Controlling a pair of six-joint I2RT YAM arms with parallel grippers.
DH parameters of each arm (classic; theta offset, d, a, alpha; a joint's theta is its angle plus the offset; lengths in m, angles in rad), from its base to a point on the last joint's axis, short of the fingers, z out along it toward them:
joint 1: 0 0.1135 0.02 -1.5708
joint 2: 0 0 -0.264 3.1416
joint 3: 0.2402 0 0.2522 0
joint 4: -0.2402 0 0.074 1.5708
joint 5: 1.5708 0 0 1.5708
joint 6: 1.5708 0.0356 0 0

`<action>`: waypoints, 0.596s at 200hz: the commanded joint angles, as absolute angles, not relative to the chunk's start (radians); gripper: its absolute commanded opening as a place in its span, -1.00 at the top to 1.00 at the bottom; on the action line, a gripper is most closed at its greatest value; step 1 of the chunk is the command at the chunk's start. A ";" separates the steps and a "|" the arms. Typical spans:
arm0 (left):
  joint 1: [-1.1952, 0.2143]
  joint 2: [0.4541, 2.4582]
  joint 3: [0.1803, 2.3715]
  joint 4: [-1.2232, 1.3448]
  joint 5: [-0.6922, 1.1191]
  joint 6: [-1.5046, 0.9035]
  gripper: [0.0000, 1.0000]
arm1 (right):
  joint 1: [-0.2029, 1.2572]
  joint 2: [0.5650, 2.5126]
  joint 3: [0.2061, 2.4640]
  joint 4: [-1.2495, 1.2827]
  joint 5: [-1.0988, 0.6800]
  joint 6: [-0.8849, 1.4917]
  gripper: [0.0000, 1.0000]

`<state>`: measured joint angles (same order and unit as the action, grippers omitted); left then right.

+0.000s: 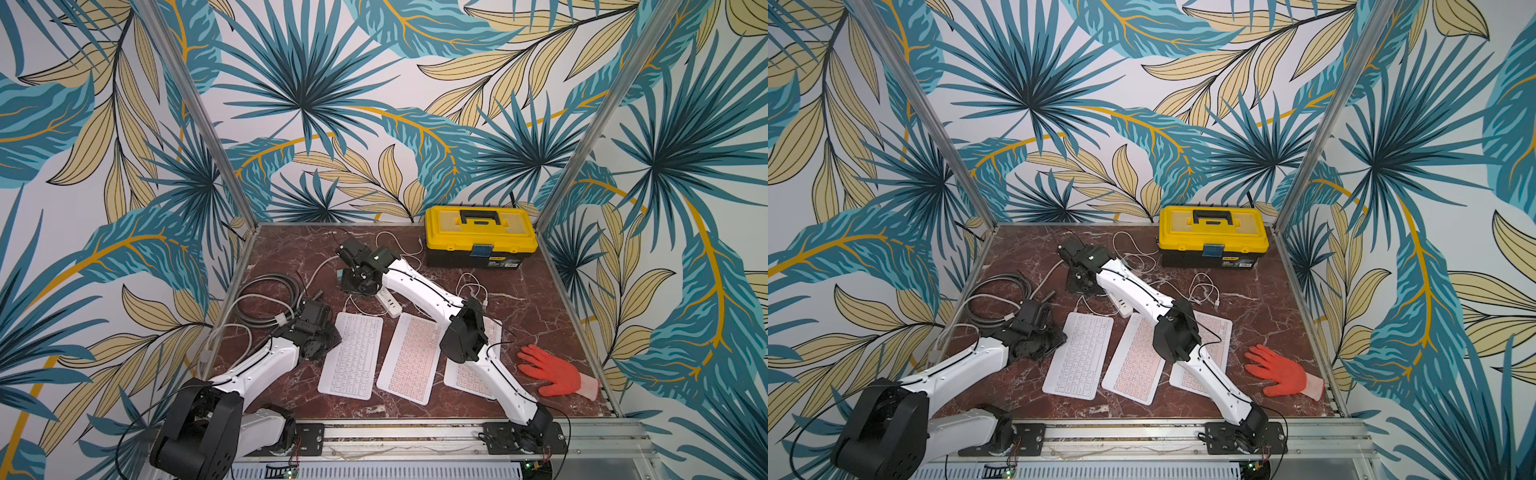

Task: Unplug the wireless keyboard
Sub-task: Adjust the keyboard at the center of the board.

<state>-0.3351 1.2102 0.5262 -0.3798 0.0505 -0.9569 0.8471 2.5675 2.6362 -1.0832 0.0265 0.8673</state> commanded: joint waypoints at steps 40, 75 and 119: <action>-0.346 1.216 0.519 -0.367 0.020 -0.935 0.20 | 0.870 2.666 2.638 -0.960 -0.004 0.934 0.29; -0.350 1.209 0.510 -0.367 0.031 -0.934 0.20 | 0.873 2.708 2.642 -0.978 0.000 0.964 0.30; -0.350 1.188 0.488 -0.367 0.028 -0.930 0.19 | 0.890 2.748 2.648 -0.972 0.012 0.947 0.30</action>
